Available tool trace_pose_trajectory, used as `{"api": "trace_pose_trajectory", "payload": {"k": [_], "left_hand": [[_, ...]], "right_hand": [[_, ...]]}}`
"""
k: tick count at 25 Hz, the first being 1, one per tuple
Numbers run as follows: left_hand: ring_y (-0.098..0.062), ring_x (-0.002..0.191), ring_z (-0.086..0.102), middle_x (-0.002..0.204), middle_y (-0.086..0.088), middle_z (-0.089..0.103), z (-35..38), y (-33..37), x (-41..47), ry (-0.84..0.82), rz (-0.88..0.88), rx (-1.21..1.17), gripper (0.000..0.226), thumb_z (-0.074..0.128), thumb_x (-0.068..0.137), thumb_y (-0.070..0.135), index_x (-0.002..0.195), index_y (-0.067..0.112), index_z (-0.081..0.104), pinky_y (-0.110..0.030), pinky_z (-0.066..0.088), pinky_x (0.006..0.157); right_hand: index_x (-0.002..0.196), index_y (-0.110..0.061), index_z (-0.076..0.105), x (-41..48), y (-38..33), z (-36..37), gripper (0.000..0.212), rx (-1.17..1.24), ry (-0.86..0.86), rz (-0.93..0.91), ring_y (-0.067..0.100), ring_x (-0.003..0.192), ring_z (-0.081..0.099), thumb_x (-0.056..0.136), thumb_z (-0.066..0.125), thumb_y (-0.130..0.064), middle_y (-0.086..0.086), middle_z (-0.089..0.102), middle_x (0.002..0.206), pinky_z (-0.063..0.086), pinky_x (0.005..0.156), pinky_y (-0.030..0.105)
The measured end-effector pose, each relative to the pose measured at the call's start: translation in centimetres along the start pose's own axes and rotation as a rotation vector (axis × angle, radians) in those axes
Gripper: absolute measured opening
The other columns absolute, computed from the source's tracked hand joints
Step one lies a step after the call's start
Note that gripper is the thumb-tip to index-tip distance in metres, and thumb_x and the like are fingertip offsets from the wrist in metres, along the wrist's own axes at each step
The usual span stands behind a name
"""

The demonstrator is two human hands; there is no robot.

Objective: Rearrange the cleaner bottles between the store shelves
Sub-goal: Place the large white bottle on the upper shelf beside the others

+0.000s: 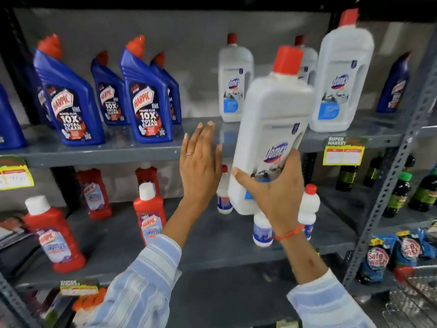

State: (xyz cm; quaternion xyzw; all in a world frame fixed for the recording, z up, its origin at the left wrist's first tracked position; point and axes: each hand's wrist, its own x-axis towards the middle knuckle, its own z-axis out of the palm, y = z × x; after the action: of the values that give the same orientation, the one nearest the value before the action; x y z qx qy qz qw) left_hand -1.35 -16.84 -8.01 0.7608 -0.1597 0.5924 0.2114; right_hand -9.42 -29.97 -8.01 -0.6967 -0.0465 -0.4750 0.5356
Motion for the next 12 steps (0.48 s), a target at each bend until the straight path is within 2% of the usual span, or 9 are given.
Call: {"api": "trace_pose_trajectory", "payload": {"k": [3,6,9,12], "left_hand": [[-0.024,0.139,0.03,0.148,-0.013,0.039,1.6,-0.7,2.2,-0.194,-0.061,0.146,0.053,0.033,0.097,0.033,0.142,0.004,0.032,-0.043,0.009,0.116],[-0.023,0.144,0.018,0.155,-0.012,0.025,2.7,-1.6,2.1,-0.338,-0.072,0.289,0.065,0.011,0.096,0.045,0.147,0.005,0.022,-0.044,-0.002,0.117],[-0.022,0.145,0.012,0.157,-0.01,0.018,3.2,-1.6,2.1,-0.388,-0.066,0.371,0.069,0.0,0.093,0.045,0.148,0.007,0.017,-0.043,-0.008,0.115],[-0.021,0.145,0.013,0.156,-0.009,0.02,3.2,-1.6,1.9,-0.407,-0.081,0.384,0.07,-0.001,0.092,0.046,0.147,0.007,0.017,-0.044,-0.003,0.116]], "right_hand": [[0.135,-0.012,0.035,5.8,-3.1,-0.4,0.112,-0.097,0.002,-0.046,0.013,0.112,0.057,0.045,0.073,-0.066,-0.001,0.06,0.126,0.047,0.092,0.025],[0.144,-0.015,0.02,10.9,-4.0,1.1,0.119,-0.179,0.002,-0.063,0.021,0.123,0.053,0.05,0.079,-0.06,0.003,0.052,0.14,0.046,0.101,0.039],[0.147,-0.014,0.011,13.8,-3.0,3.6,0.123,-0.205,-0.011,-0.014,0.026,0.118,0.056,0.054,0.082,-0.052,0.005,0.054,0.137,0.046,0.097,0.038],[0.14,-0.01,0.025,14.8,-1.5,6.1,0.112,-0.283,-0.03,0.026,0.034,0.108,0.059,0.052,0.081,-0.053,0.01,0.061,0.123,0.049,0.087,0.041]]}}
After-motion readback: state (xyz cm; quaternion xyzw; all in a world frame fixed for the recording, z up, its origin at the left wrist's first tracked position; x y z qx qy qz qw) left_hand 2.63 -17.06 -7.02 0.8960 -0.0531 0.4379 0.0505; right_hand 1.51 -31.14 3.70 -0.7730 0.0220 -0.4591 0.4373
